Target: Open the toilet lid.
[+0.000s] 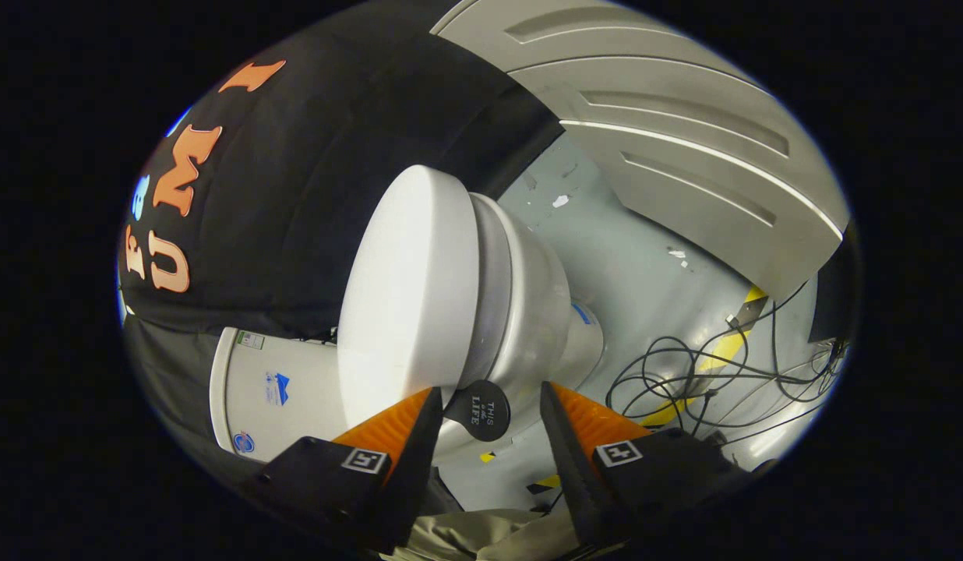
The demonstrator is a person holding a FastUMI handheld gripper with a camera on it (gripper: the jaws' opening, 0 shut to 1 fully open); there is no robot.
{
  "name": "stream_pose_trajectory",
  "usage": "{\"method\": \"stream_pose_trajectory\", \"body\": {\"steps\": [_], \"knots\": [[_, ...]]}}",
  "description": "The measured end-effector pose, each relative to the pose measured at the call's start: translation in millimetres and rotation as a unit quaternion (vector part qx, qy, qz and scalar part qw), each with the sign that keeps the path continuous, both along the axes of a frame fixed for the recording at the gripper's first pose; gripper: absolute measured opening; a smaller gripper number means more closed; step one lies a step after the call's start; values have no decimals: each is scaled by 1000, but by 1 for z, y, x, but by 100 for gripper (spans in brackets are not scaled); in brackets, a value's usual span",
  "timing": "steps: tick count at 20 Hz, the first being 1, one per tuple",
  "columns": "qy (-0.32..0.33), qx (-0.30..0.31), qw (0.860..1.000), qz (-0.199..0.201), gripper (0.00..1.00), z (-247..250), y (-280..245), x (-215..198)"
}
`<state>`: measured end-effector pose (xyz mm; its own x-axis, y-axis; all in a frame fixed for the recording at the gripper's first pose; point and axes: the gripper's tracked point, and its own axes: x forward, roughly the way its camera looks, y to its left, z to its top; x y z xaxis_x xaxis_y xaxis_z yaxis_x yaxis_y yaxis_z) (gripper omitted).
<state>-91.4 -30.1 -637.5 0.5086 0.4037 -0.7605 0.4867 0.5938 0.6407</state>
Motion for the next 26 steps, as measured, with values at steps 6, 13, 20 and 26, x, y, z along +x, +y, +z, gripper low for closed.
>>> {"method": "stream_pose_trajectory", "body": {"steps": [6, 13, 20, 26], "knots": [[-1, 42, 999, -33, 49, -1, 0, 7], [15, 105, 989, -101, 22, -4, 2, 12], [27, 109, 987, -118, 8, 8, -3, 8], [33, 62, 990, -120, 8, 18, 4, 9]]}}
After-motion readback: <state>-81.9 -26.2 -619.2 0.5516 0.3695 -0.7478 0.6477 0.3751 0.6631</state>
